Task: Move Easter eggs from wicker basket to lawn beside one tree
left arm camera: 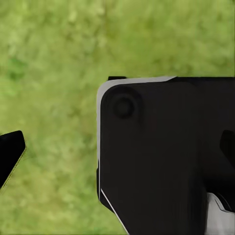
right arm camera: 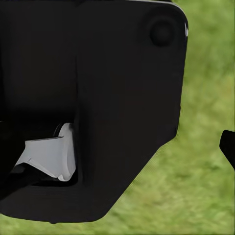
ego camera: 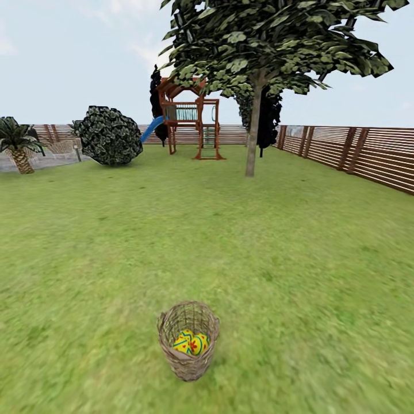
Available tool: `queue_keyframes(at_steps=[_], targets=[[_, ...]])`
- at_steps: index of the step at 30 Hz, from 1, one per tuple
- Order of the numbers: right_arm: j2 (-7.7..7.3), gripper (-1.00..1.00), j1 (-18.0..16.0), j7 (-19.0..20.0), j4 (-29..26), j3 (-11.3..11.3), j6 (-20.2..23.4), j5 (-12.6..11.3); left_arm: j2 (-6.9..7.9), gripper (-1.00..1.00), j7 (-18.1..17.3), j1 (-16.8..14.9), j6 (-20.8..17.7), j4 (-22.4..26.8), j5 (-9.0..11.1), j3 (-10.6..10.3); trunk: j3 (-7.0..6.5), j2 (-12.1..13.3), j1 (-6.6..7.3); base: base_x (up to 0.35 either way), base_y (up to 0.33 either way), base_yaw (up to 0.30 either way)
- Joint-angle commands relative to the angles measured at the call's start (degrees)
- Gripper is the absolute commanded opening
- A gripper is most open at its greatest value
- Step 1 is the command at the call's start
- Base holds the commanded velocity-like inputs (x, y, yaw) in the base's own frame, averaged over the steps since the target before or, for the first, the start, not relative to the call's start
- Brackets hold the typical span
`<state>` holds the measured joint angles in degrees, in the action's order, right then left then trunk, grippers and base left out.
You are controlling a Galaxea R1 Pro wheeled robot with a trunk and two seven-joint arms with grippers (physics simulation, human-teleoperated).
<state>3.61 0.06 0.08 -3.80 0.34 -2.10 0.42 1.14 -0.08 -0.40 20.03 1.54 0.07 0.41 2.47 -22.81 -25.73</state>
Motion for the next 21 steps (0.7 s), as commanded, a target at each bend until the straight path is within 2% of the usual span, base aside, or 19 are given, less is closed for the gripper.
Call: queue_keyframes(at_steps=[1,21], targets=[[0.00,1.00,0.01,0.01,-0.07,0.02,-0.10,0.05,0.00,1.00,-0.01,-0.04,0.18,-0.04,-0.01,0.03,0.11,-0.11,-0.05,0.174,0.161,0.001],[-0.01,1.00,0.00,0.03,-0.07,-0.23,-0.10,0.02,0.00,1.00,-0.01,-0.04,0.18,-0.04,0.01,0.03,0.11,-0.11,-0.05,0.164,0.176,0.000]])
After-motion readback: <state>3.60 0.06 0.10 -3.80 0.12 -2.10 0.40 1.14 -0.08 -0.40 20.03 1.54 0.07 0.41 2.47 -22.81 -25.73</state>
